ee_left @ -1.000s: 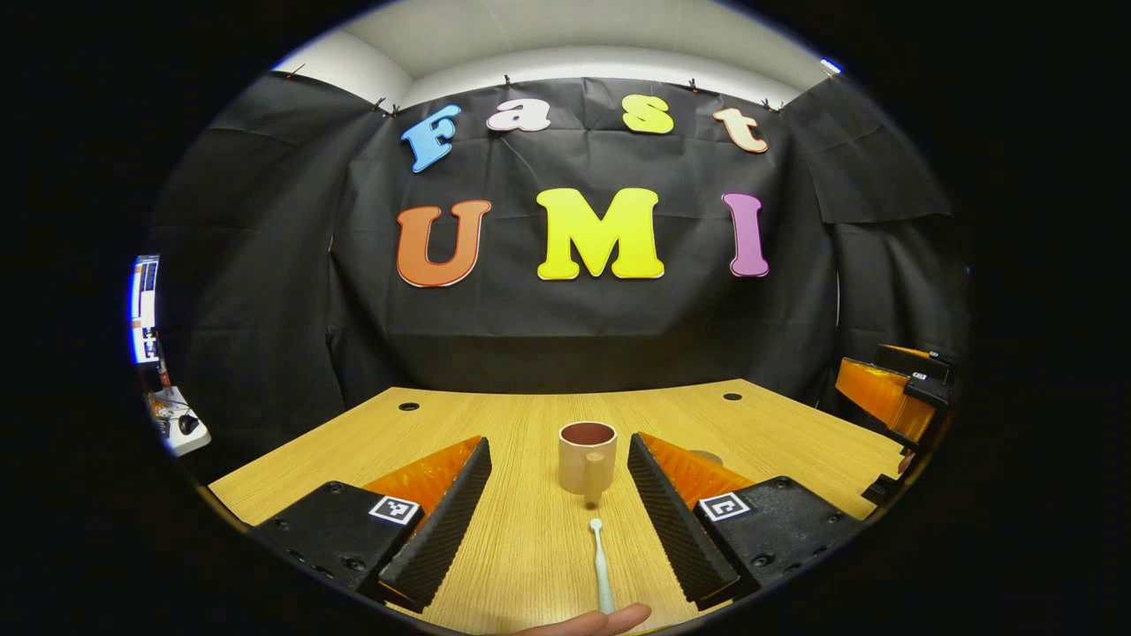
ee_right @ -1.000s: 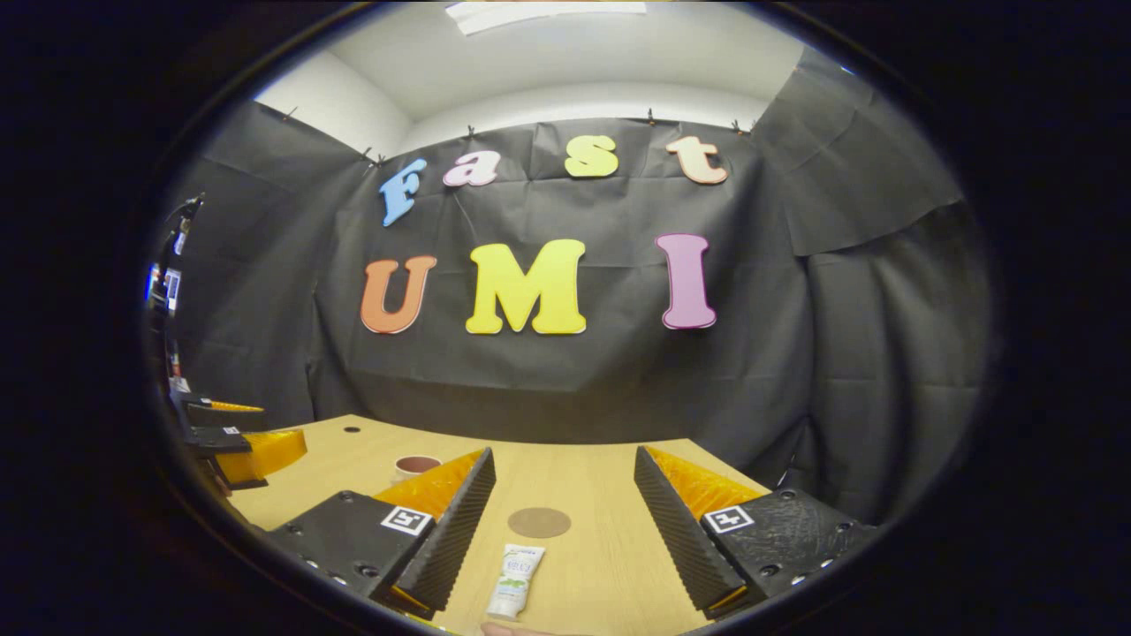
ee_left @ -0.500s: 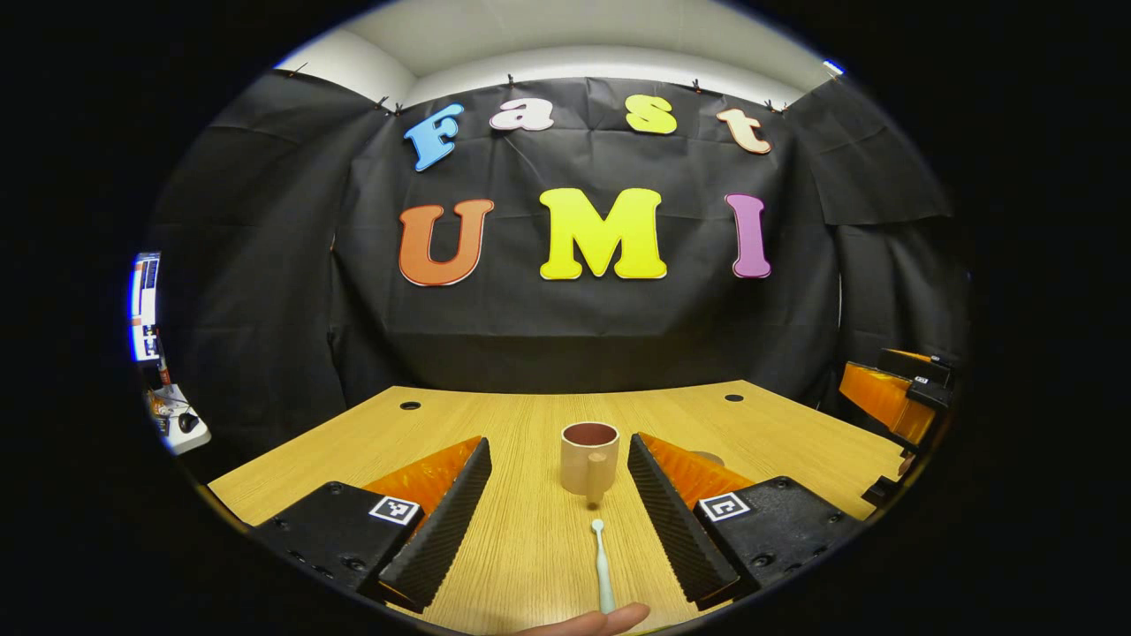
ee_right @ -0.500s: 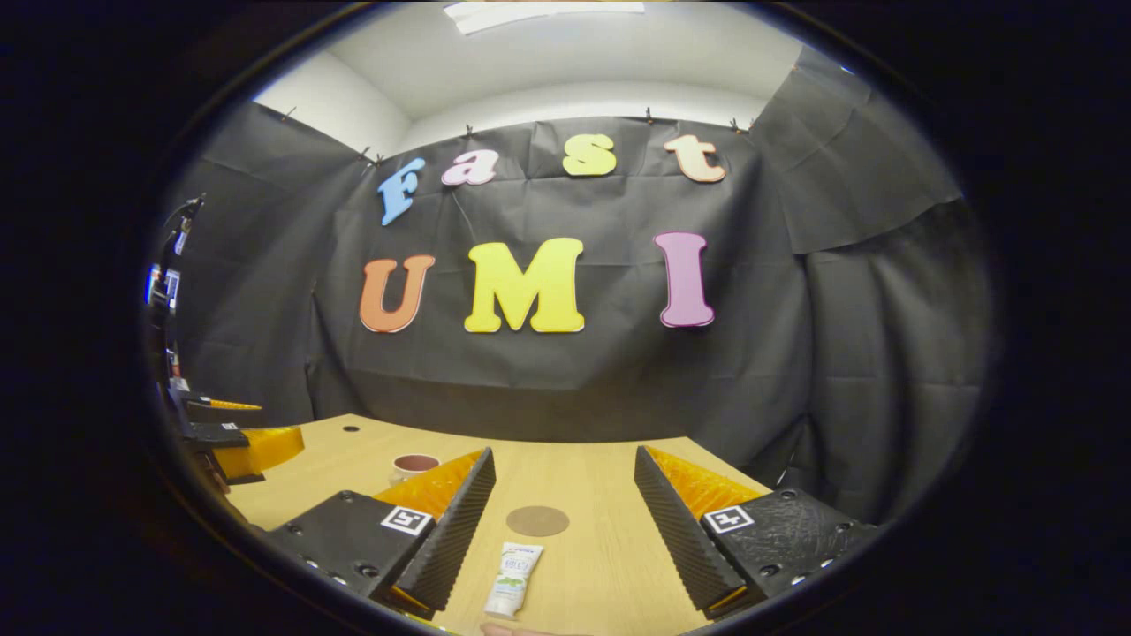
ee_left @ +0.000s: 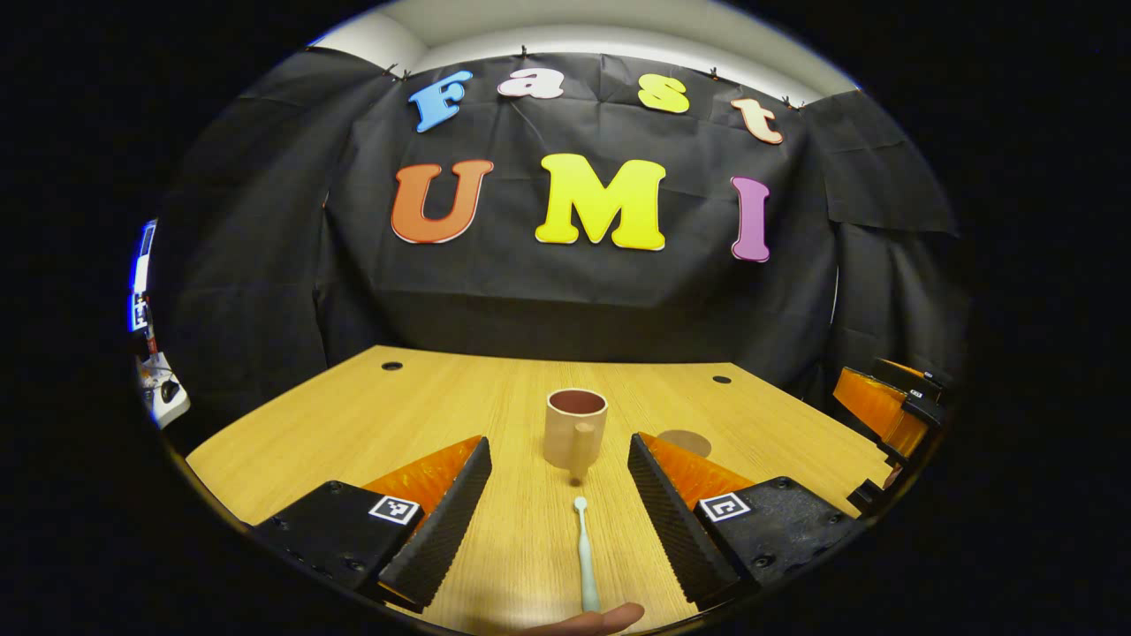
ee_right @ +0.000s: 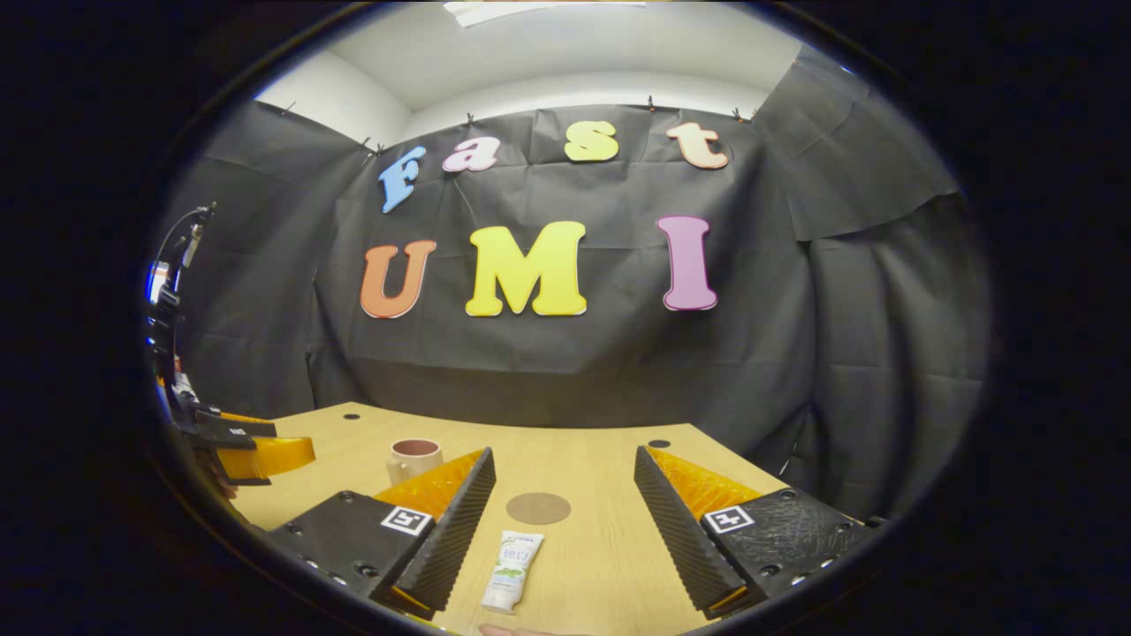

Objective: Put the toothbrush and toothpaste on the desktop into the cup, then pick up the cup and place it on the coaster on the desktop.

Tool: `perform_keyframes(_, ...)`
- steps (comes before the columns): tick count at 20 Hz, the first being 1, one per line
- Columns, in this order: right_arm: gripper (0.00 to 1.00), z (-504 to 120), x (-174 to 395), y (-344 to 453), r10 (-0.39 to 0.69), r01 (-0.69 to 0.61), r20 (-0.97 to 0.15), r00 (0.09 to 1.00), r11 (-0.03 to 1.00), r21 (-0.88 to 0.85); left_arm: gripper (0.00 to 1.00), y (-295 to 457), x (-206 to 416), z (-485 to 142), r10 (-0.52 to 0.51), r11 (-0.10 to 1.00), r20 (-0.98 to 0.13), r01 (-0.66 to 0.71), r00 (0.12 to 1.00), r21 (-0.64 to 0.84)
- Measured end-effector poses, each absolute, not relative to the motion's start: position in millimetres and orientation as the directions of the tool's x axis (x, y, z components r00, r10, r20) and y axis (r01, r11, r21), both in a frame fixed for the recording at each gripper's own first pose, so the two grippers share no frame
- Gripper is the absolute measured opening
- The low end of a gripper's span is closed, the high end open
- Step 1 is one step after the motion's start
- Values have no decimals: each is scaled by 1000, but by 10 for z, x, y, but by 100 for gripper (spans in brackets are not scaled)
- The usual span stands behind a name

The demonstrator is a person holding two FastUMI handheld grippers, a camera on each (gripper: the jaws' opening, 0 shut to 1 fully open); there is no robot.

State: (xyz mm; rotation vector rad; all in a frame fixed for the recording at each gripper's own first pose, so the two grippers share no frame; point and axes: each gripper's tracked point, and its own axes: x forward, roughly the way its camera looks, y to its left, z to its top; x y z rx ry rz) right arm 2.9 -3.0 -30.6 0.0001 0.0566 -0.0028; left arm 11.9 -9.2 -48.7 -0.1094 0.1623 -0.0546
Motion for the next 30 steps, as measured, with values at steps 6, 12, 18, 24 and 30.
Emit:
perform_keyframes(6,94,-603,46,37,22,-22,-123,992,1000,3,96,-245,218,-1117,-100,988,-349,53,932,-143)
perform_keyframes(12,96,-751,52,64,47,-43,-170,984,999,29,96,-381,229,-1458,-127,989,-439,82,889,-121)
perform_keyframes(18,96,-789,44,102,61,-58,-181,982,998,22,76,-489,191,-1634,-136,990,-485,97,864,-104)
perform_keyframes(24,96,-830,47,125,64,-61,-189,980,998,20,58,-457,182,-1803,-118,992,-533,81,838,-92)
perform_keyframes(30,96,-856,55,120,61,-58,-198,978,998,17,44,-396,170,-1847,-105,994,-537,66,837,-92)
